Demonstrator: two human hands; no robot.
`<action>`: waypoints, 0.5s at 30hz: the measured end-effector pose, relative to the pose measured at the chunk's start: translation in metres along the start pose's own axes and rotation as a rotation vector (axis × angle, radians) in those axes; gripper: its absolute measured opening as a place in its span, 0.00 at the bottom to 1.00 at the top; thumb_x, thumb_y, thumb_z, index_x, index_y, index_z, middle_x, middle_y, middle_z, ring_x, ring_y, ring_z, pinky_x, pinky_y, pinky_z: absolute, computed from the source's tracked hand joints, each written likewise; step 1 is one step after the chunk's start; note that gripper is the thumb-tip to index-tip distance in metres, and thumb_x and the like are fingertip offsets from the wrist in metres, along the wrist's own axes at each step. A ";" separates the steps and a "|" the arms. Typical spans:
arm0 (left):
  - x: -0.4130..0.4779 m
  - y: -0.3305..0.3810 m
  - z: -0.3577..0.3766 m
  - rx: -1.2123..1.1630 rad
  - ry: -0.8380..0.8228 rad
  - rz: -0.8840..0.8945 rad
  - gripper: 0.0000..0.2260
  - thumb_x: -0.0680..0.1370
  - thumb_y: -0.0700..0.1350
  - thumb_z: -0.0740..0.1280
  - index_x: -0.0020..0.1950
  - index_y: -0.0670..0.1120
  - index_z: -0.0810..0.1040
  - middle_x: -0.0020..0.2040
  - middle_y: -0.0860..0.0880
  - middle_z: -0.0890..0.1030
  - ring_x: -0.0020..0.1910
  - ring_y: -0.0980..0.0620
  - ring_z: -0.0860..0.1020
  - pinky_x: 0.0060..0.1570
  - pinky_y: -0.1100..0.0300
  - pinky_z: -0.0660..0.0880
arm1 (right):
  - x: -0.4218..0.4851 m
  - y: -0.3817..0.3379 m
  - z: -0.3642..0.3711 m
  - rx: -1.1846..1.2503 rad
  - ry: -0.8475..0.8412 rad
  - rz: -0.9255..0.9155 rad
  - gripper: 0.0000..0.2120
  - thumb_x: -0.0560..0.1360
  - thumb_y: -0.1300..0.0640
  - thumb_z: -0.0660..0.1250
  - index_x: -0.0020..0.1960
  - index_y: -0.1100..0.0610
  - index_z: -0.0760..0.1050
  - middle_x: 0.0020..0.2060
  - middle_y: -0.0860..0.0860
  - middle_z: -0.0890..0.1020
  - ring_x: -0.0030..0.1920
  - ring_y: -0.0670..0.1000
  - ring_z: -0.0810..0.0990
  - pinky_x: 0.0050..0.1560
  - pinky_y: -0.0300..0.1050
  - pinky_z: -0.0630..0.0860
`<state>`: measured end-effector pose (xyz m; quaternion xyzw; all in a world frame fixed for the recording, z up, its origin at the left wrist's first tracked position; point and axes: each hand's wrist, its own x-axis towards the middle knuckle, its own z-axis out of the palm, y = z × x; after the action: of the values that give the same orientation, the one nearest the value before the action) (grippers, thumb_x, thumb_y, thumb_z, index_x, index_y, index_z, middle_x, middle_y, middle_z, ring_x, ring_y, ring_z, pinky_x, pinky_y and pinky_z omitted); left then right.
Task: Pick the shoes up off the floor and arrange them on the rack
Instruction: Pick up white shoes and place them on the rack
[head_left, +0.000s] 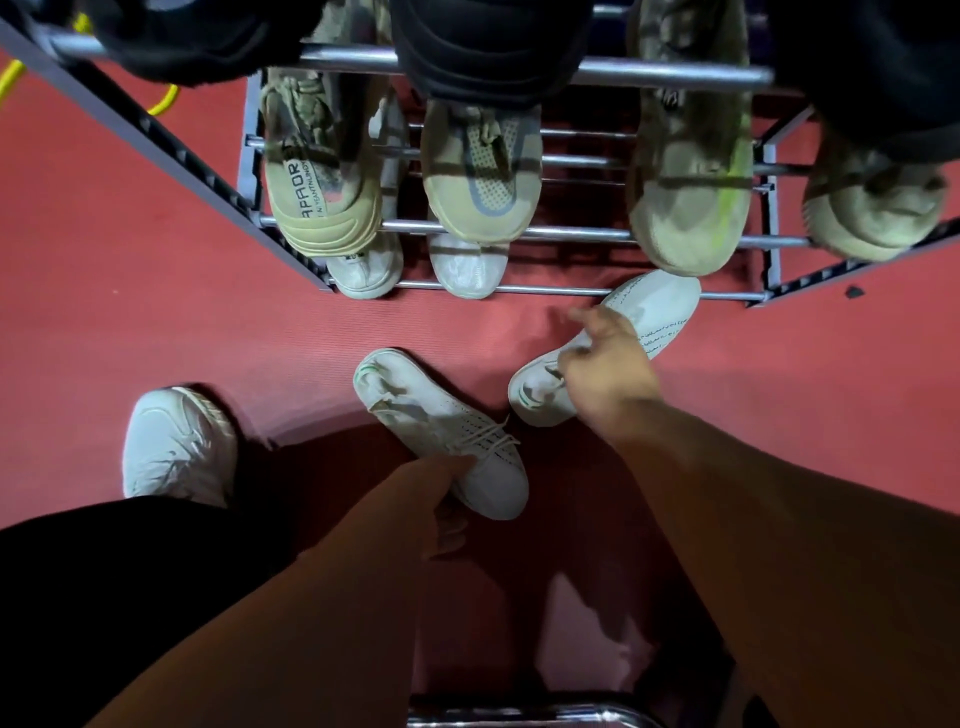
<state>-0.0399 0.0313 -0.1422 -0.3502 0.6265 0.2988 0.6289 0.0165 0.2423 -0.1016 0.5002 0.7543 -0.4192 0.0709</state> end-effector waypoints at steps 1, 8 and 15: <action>0.002 -0.002 0.002 0.009 -0.007 -0.006 0.23 0.73 0.55 0.76 0.61 0.44 0.78 0.49 0.44 0.82 0.46 0.45 0.80 0.42 0.51 0.77 | 0.002 0.004 -0.005 0.040 0.077 0.024 0.26 0.78 0.62 0.62 0.75 0.49 0.72 0.75 0.50 0.68 0.71 0.52 0.73 0.70 0.42 0.66; 0.011 -0.011 0.017 0.035 -0.036 -0.079 0.25 0.75 0.56 0.75 0.60 0.38 0.78 0.43 0.38 0.81 0.39 0.41 0.81 0.44 0.48 0.81 | 0.034 0.039 -0.058 0.163 0.255 0.267 0.32 0.73 0.57 0.63 0.77 0.53 0.66 0.67 0.58 0.75 0.60 0.61 0.80 0.63 0.55 0.78; 0.016 -0.019 0.032 -0.133 -0.059 -0.082 0.20 0.78 0.51 0.74 0.63 0.43 0.74 0.53 0.37 0.82 0.45 0.39 0.83 0.36 0.47 0.81 | 0.079 0.030 -0.076 0.163 0.089 0.281 0.25 0.74 0.57 0.67 0.71 0.56 0.73 0.61 0.55 0.78 0.56 0.56 0.78 0.57 0.49 0.77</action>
<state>-0.0051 0.0450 -0.1575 -0.4080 0.5714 0.3239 0.6341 0.0262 0.3547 -0.1118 0.6230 0.6428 -0.4424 0.0544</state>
